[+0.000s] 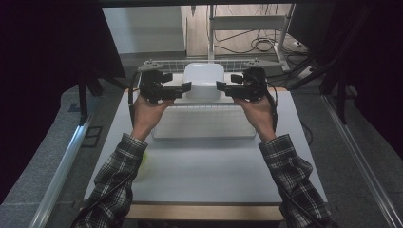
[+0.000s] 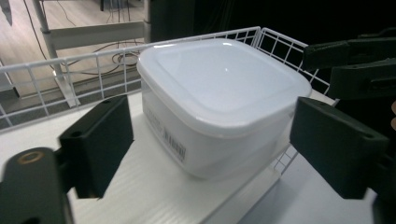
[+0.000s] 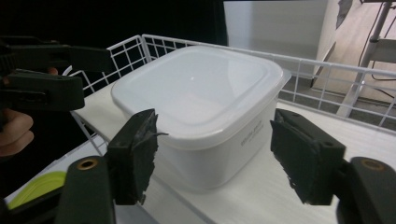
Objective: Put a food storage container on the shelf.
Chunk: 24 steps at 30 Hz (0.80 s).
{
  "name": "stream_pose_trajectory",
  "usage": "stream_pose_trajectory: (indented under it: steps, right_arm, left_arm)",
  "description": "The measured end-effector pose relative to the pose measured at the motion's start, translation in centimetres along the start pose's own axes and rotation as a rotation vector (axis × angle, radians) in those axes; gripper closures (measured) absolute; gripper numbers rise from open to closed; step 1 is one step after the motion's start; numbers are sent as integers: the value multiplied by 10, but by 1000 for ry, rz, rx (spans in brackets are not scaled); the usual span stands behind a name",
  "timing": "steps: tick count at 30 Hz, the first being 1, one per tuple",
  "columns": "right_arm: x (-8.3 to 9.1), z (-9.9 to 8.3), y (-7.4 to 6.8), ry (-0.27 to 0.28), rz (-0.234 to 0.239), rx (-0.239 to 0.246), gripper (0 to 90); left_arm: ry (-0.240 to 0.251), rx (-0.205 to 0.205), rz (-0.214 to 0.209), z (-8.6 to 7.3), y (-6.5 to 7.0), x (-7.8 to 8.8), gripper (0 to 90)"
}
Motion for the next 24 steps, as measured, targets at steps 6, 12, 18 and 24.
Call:
stream_pose_trajectory:
  steps: [6, 12, 18, 24]
  right_arm:
    - [7, -7, -3, -6, 18, 16, 236]
    - [14, -14, -8, -13, 41, 41, 193]
    - [23, -21, -12, -14, 72, 48, 152]
    - [32, -31, -18, -30, 98, 69, 109]
  left_arm:
    - [3, -1, -24, -9, 3, 12, 80]
    - [-7, -32, -30, -21, 10, 21, 51]
    - [9, -94, -14, -32, 23, 31, 37]
    - [6, -139, -21, -42, 34, 43, 34]
Point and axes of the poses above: each handheld gripper's, and its own axes: x roughly backward along the jaws, z roughly out of its top, y roughly to its right, the point moved 2 cm from there along -x, roughly forward along the jaws, and after that the axes turned 13 degrees about y, right-handed, at the moved point
